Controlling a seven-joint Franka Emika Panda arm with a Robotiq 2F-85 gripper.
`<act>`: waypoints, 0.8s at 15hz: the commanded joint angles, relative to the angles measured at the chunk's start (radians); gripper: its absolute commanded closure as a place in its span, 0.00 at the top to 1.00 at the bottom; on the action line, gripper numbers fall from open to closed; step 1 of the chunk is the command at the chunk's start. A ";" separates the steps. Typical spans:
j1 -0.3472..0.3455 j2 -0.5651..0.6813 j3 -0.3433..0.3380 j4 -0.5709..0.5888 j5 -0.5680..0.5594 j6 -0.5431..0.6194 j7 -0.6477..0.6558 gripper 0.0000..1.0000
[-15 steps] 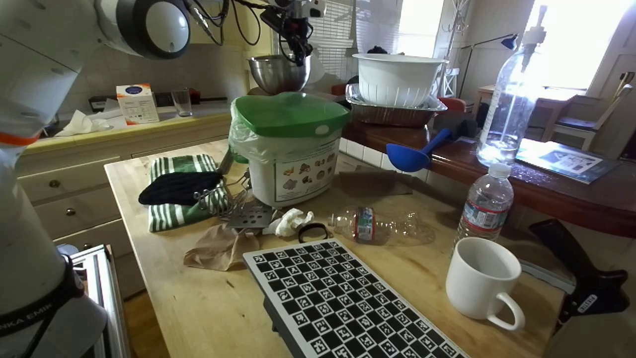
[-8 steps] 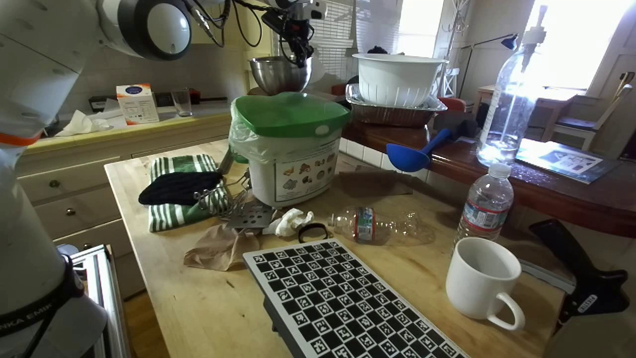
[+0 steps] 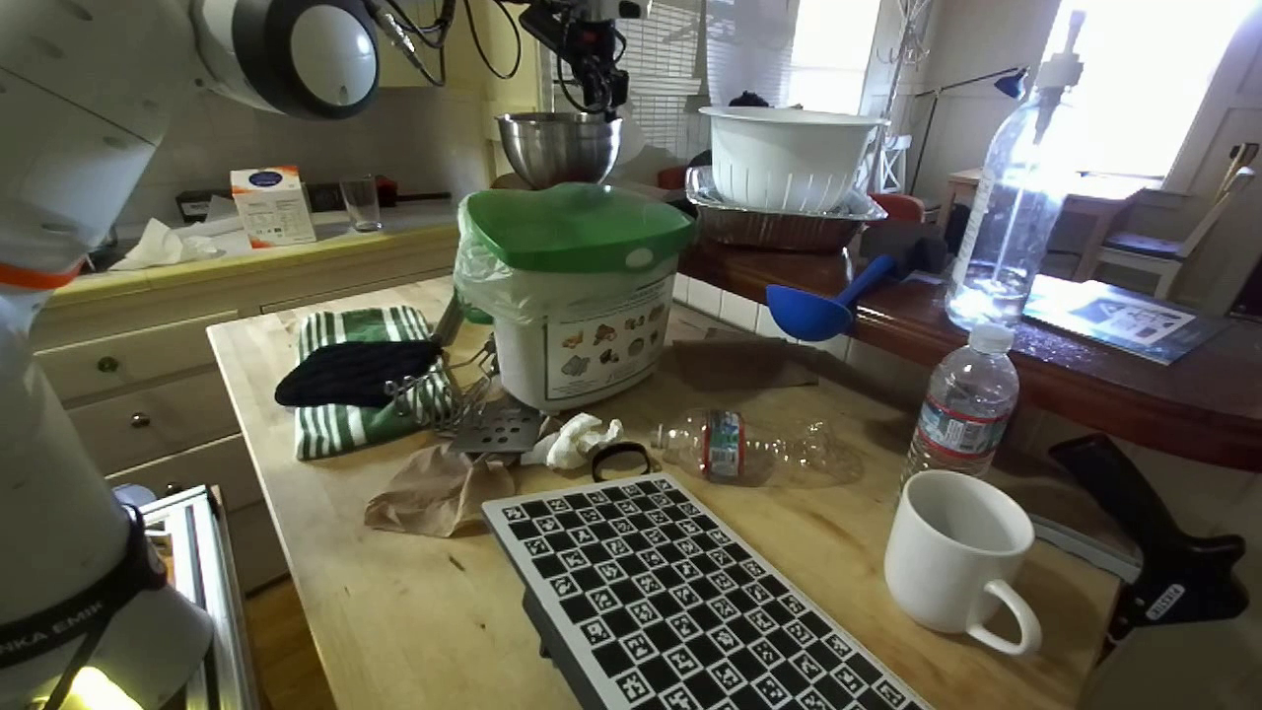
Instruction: Move the silver bowl to the left
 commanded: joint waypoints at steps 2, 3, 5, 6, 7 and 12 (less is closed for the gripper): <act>0.036 -0.039 -0.019 0.051 -0.088 -0.065 -0.050 1.00; 0.047 -0.059 -0.016 0.075 -0.114 -0.095 -0.071 1.00; 0.066 -0.104 -0.018 0.123 -0.173 -0.151 -0.134 1.00; 0.068 -0.127 -0.016 0.144 -0.194 -0.193 -0.174 1.00; 0.056 -0.162 -0.008 0.158 -0.200 -0.271 -0.225 1.00; -0.018 -0.325 -0.101 0.184 -0.228 -0.675 -0.376 1.00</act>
